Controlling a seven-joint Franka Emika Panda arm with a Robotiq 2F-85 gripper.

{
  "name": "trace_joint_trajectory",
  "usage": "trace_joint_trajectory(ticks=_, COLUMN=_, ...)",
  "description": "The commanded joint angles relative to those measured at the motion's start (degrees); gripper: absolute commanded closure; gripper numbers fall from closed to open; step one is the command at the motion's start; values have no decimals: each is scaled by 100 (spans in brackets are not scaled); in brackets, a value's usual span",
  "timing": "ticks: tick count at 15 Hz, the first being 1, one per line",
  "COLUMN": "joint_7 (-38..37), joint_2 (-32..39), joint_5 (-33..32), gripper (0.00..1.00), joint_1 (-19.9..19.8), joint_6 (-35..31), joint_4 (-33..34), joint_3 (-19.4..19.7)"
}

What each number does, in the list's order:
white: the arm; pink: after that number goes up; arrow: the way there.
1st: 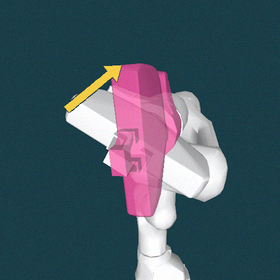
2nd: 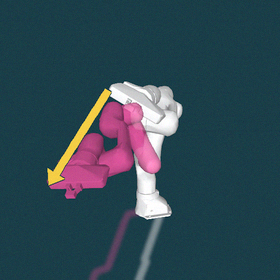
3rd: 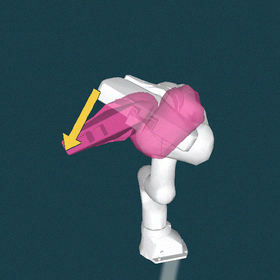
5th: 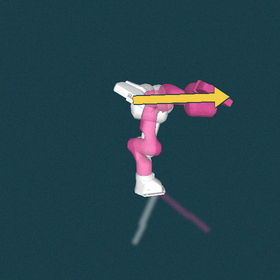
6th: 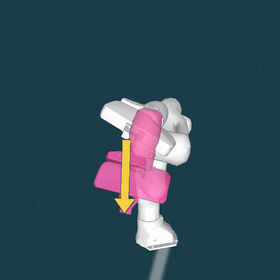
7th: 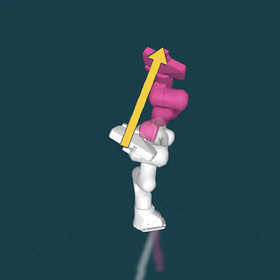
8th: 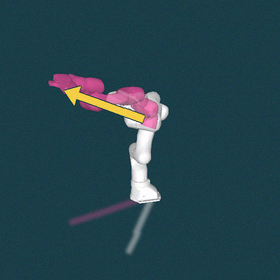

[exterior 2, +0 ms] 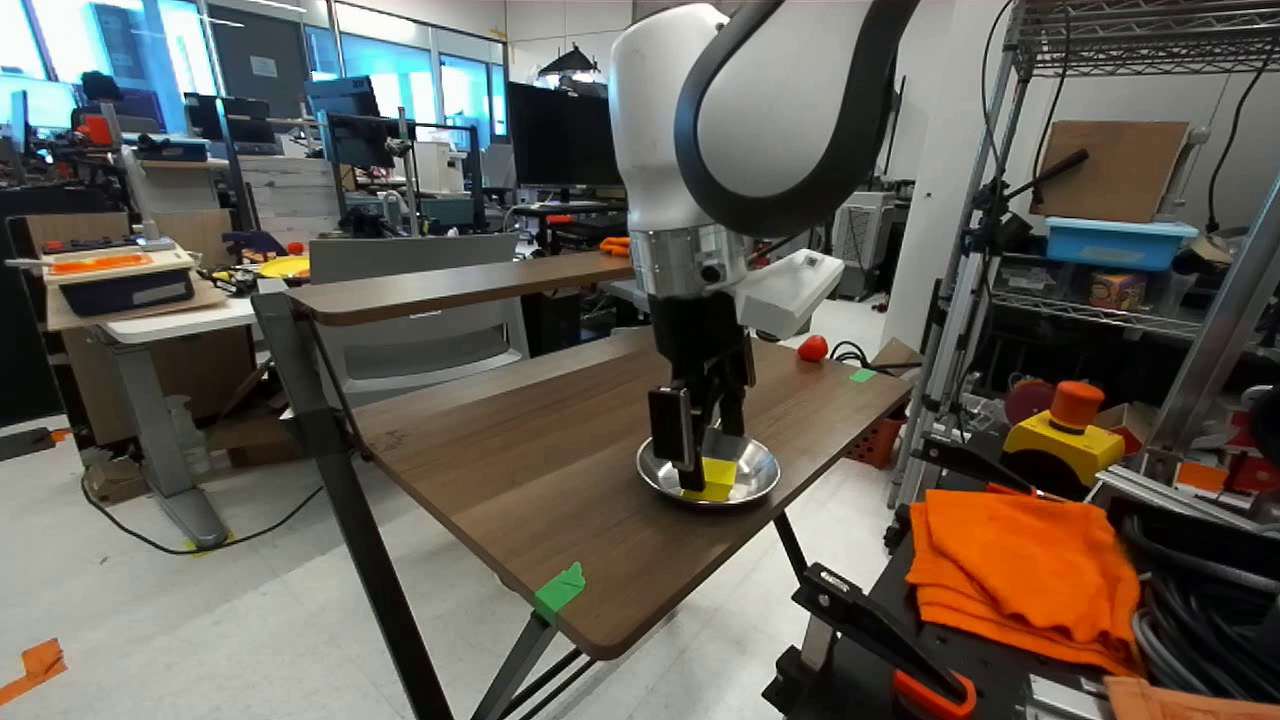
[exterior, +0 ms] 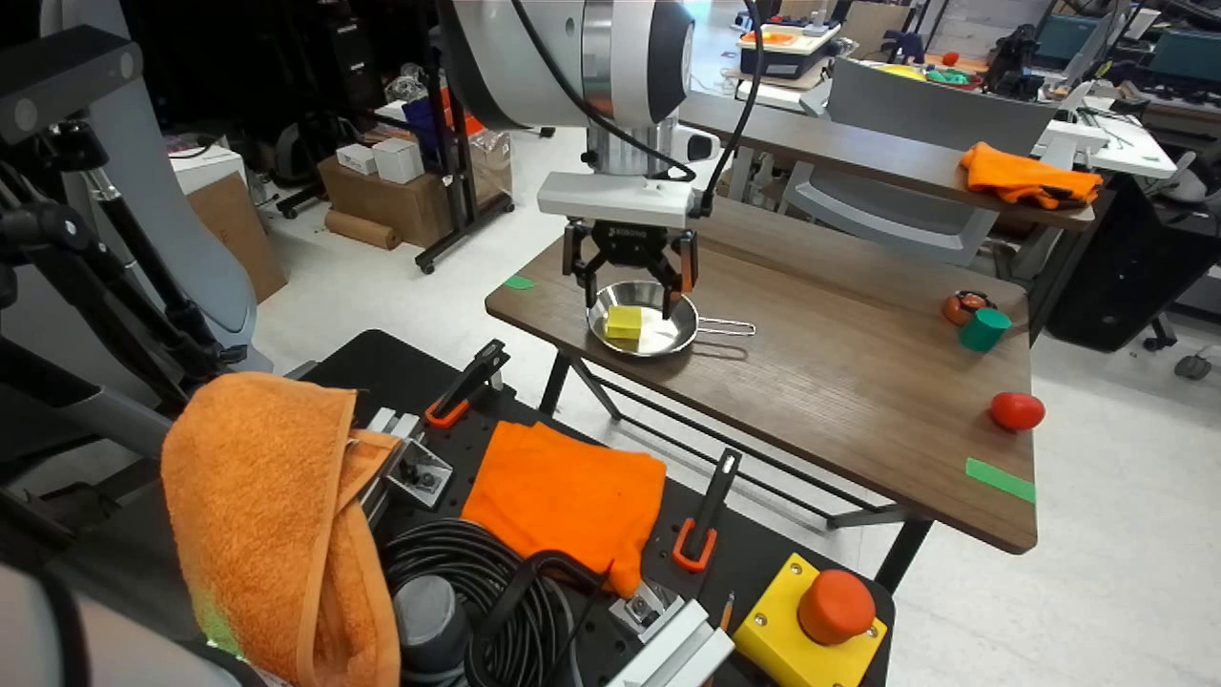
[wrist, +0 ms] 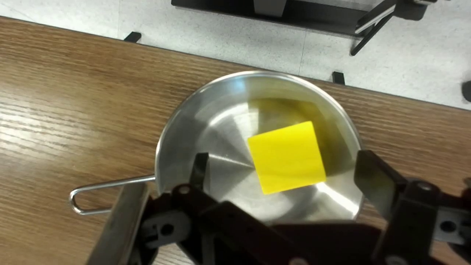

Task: Put the yellow block on the silver pan then remove it from the pan

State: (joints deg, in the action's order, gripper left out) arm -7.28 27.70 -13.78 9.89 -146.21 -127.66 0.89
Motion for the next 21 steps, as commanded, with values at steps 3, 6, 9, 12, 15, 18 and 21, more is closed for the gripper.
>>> trace_joint_trajectory(ticks=3, joint_7=184, joint_2=16, joint_5=80, gripper=0, joint_1=-79, joint_6=-7, joint_4=44, joint_3=-80)
trace_joint_trajectory(ticks=6, joint_7=192, joint_2=26, joint_5=79, gripper=0, joint_1=-75, joint_6=8, joint_4=50, joint_3=-79)
trace_joint_trajectory(ticks=9, joint_7=218, joint_2=34, joint_5=95, gripper=0, joint_1=-86, joint_6=46, joint_4=54, joint_3=-88)
trace_joint_trajectory(ticks=12, joint_7=154, joint_2=67, joint_5=51, gripper=0, joint_1=-48, joint_6=131, joint_4=80, joint_3=-45)
trace_joint_trajectory(ticks=15, joint_7=141, joint_2=95, joint_5=37, gripper=0, joint_1=-35, joint_6=245, joint_4=115, joint_3=-35)
trace_joint_trajectory(ticks=18, joint_7=148, joint_2=98, joint_5=41, gripper=0, joint_1=-39, joint_6=319, joint_4=146, joint_3=-40)
trace_joint_trajectory(ticks=21, joint_7=147, joint_2=103, joint_5=41, gripper=0, joint_1=-41, joint_6=329, joint_4=145, joint_3=-41)
